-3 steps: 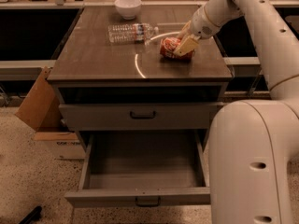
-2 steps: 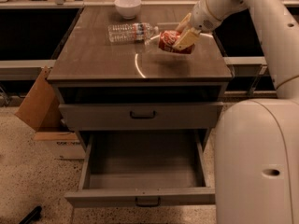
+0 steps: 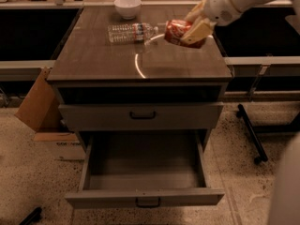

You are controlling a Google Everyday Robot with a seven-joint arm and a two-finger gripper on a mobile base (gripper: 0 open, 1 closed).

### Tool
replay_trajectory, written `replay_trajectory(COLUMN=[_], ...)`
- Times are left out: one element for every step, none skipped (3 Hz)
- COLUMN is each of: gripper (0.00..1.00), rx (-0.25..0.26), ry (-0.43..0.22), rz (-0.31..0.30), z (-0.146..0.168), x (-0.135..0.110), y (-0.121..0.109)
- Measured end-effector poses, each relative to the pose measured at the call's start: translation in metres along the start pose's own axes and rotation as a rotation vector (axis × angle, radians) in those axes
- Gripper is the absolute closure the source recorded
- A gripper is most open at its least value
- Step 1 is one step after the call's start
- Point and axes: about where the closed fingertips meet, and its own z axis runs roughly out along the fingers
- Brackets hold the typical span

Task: Place coke can into middle drawer

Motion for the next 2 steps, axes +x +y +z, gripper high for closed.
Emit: replay_trajectory(gripper=[1.0,1.0], rx=[-0.048,-0.049], ry=[0.018,0.018], rz=[0.016,0.016], z=[0.0126,0.013], x=[0.0103,0.0102], y=[0.0227,0.0228])
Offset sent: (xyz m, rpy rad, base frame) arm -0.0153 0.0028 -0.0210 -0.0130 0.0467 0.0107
